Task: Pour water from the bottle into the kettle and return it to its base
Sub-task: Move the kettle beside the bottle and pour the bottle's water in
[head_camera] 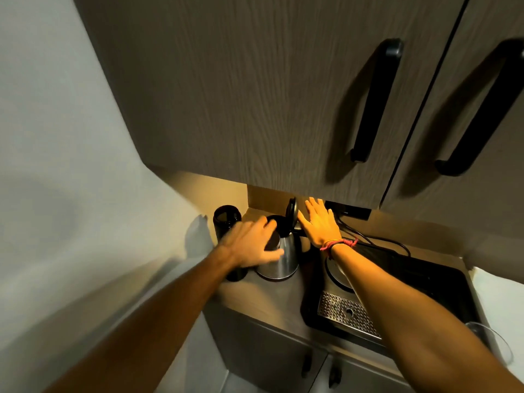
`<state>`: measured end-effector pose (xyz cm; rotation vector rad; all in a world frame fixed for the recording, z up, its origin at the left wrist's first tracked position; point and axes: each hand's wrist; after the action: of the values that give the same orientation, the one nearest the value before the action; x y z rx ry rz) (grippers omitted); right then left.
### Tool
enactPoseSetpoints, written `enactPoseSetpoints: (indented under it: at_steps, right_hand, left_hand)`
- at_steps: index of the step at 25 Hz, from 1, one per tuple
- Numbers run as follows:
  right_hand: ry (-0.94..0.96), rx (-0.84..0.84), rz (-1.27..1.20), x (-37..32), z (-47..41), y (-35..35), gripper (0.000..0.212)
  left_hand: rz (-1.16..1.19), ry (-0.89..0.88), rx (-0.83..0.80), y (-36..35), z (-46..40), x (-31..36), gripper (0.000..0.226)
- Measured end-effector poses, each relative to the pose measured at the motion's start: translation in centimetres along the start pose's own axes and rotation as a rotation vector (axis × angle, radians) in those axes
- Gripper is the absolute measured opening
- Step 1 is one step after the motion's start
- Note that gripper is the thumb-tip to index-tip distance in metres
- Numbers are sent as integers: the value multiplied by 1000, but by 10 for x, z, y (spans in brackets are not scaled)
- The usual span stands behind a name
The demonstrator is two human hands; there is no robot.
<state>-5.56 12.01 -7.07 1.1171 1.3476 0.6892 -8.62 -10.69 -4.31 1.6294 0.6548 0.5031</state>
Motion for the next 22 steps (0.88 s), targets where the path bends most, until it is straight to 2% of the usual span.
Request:
enactPoseSetpoints:
  at_steps: [1,3,5,7,9,14,16,17,19,21,22]
  right_hand:
    - [-5,-34,45,1,0,-2,64]
    - [-9,-89,125,2,-1,-4,64]
    - [-14,-111,151,3,-3,-2,64]
    - [5,-128,199,4,-5,-3,63]
    - [24,-123,234,7,-6,-3,63]
    - [20,-83,147,6,-7,-4,64]
    - [35,-110,145,7,-6,-6,63]
    - [41,-119,144,7,-5,-7,62]
    - [58,-127,161,6,-4,-7,63]
    - [66,-141,188,6,-4,-8,64]
    - [59,-132,184,6,-7,-7,63]
  left_hand:
    - [20,-19,-158,-26,11,14,76]
    - [65,112,-361,-78,31,35,73]
    - [107,251,-470,-113,45,48,73]
    - [97,307,-484,-132,53,53,76]
    - [57,345,-342,-132,53,51,79]
    - [24,204,466,-59,28,5,58]
    - [101,390,614,-31,22,-25,66]
    - [225,526,614,-25,22,-38,76]
    - [694,700,441,-28,26,-53,98]
    - [1104,743,195,-38,30,-58,100]
    - [1181,766,149,-43,28,-61,96]
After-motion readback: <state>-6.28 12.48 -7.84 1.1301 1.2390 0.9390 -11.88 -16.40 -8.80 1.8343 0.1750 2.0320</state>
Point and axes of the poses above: each hand's wrist, its own z-axis away from the middle knuckle, its own y-axis out of the back of the hand, x = y × z, and after that the axes turned 5 degrees about y, right-handed
